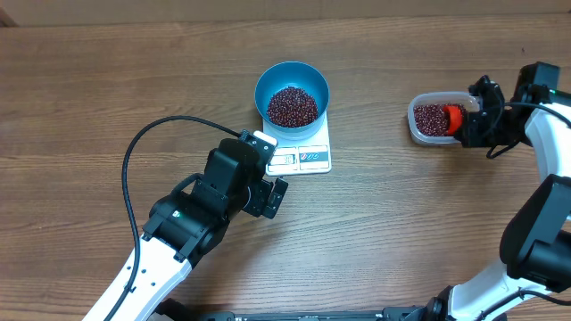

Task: Scoop item into bowl and weigh 150g on scale
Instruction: 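Drag the red cup through the beans to scoop with the right gripper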

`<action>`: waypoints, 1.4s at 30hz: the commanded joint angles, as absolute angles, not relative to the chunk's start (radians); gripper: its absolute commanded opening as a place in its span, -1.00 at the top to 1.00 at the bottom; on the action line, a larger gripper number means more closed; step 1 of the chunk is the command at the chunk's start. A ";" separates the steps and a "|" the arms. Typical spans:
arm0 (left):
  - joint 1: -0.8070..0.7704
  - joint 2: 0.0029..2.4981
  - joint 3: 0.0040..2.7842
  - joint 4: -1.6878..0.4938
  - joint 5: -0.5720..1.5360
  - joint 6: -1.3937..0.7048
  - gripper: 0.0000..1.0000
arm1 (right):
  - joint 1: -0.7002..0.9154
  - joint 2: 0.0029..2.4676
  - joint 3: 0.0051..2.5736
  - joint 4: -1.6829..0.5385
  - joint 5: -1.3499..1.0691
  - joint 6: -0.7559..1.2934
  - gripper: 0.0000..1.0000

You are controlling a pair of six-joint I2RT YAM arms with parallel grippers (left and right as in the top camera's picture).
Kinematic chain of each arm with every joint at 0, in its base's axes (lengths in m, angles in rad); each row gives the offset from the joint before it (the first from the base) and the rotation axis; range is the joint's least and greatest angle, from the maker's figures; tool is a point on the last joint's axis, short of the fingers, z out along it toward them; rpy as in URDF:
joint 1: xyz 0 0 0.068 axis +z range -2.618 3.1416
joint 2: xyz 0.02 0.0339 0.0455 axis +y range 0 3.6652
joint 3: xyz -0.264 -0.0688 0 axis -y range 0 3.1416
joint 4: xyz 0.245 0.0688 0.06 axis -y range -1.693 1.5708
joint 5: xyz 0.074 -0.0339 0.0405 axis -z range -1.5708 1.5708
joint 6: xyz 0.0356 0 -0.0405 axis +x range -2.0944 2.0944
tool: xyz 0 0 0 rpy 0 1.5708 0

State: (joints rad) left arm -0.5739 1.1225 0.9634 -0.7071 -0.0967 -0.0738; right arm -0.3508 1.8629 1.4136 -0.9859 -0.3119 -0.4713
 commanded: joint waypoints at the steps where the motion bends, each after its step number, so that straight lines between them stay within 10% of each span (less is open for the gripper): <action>1: -0.570 1.126 0.964 -0.703 -0.084 -0.056 -0.99 | -0.346 1.878 1.406 -0.990 -0.354 -0.473 0.93; 42: -0.570 1.126 0.964 -0.703 -0.084 -0.056 -0.99 | -0.349 1.882 1.345 -1.015 -0.658 -0.469 0.93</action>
State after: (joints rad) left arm -0.5739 1.1225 0.9634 -0.7071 -0.0967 -0.0738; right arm -0.3485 1.8751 1.3666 -1.0138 -0.5983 -0.4679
